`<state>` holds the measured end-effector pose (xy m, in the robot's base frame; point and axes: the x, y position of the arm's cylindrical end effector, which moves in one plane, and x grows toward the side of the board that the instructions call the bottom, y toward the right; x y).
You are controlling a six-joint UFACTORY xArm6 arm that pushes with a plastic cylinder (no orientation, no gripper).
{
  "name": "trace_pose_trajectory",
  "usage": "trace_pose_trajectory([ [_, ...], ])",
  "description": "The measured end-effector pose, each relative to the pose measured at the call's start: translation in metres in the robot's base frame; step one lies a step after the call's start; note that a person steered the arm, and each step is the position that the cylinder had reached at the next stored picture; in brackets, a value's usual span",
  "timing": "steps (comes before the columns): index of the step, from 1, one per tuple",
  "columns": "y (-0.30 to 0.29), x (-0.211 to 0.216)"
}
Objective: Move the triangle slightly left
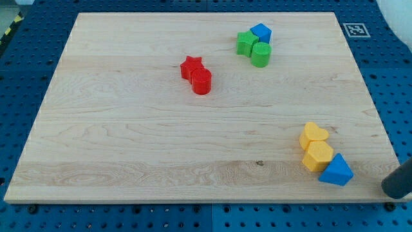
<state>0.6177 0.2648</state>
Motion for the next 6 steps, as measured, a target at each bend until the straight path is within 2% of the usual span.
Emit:
trace_pose_trajectory([
  [3,-0.027,0.000],
  [4,-0.061,0.001],
  [6,-0.078,0.001],
])
